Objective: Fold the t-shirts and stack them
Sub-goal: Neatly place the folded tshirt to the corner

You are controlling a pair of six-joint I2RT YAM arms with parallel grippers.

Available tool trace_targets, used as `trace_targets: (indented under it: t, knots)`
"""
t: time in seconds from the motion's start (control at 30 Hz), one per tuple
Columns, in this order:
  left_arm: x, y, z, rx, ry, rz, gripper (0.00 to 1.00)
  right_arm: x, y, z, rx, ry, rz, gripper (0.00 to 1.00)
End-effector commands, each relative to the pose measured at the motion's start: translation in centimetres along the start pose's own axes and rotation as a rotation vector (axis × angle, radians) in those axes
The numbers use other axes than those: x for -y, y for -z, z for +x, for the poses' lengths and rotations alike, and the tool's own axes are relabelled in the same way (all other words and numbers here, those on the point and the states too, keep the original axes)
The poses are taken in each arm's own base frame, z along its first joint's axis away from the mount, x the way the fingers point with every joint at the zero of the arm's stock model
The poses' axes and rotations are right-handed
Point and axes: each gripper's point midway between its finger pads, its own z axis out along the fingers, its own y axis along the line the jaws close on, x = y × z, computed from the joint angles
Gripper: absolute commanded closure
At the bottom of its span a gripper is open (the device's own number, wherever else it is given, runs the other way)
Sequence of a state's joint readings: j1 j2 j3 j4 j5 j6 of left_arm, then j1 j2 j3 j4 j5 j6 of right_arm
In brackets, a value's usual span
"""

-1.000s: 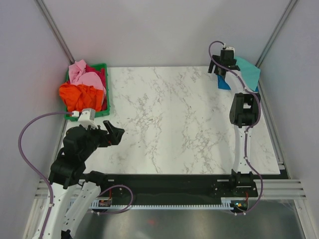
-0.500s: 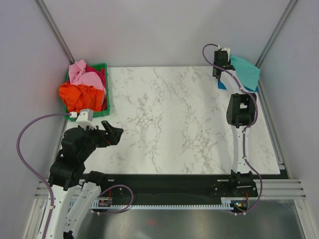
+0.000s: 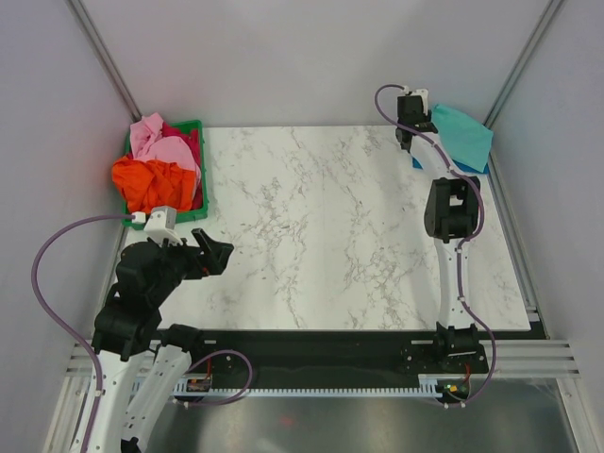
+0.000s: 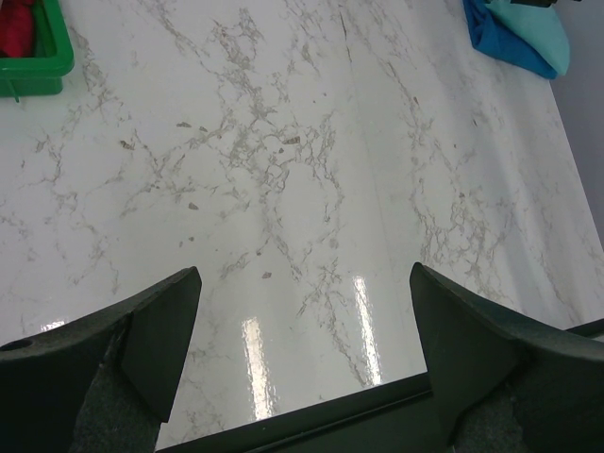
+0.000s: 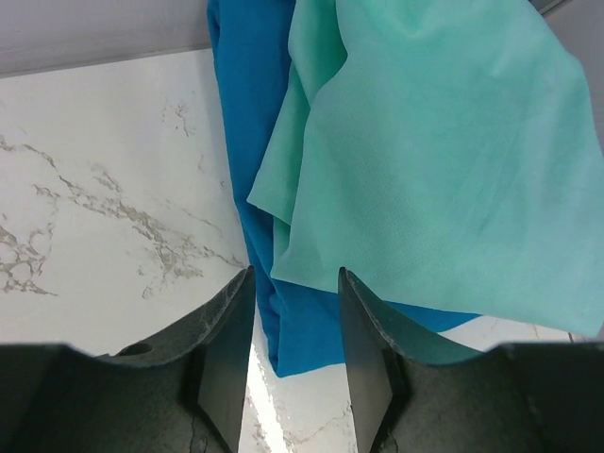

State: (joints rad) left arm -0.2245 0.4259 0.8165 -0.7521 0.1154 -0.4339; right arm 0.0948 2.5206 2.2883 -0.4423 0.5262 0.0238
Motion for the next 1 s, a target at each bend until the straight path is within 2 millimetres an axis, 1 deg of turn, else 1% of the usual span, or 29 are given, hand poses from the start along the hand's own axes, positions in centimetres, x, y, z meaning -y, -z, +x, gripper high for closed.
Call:
trace_targets:
  t: [0.0,0.17,0.3,0.4,0.47,0.5,0.57,0.6,0.67,0.7,0.77,0.83,0.97]
  knots:
    - [0.7,0.0,-0.9,0.036,0.007,0.033,0.0,0.8,0.1,-1.1,0.024,0.032,0.058,0.52]
    - [0.7,0.0,-0.9,0.038,0.008,0.033,0.0,0.8,-0.5,-0.5,0.016,0.046,0.078,0.54]
    - [0.7,0.1,-0.9,0.04,0.007,0.035,0.0,0.4,-1.2,0.3,0.004,0.054,0.068,0.53]
    - [0.7,0.1,-0.9,0.043,0.006,0.037,0.0,0.2,-1.6,0.8,-0.005,0.062,0.076,0.55]
    - [0.7,0.1,-0.9,0.041,0.006,0.037,0.0,0.4,-1.6,0.8,-0.005,0.062,0.087,0.59]
    - [0.7,0.1,-0.9,0.042,0.006,0.036,0.0,0.4,-1.6,0.8,-0.005,0.061,0.087,0.64]
    - [0.7,0.1,-0.9,0.042,0.006,0.036,0.0,0.5,-1.6,0.8,-0.005,0.058,0.087,0.71]
    - [0.7,0.1,-0.9,0.042,0.006,0.036,0.0,0.4,-1.4,0.5,-0.001,0.051,0.084,0.79]
    - [0.7,0.2,-0.9,0.044,0.007,0.034,0.0,0.4,-1.2,0.0,0.014,0.038,0.075,0.85]
    - [0.7,0.1,-0.9,0.043,0.006,0.037,0.0,0.5,-1.0,-0.5,0.022,0.027,0.073,0.9]
    - [0.7,0.1,-0.9,0.042,0.006,0.035,0.0,0.3,-0.6,-1.1,0.036,0.016,0.058,0.91]
    - [0.8,0.2,-0.9,0.046,0.006,0.038,0.01,0.4,-0.3,-1.7,0.048,0.005,0.053,0.9]
    - [0.7,0.2,-0.9,0.046,0.007,0.035,0.0,0.4,0.1,-2.4,0.065,-0.001,0.042,0.82]
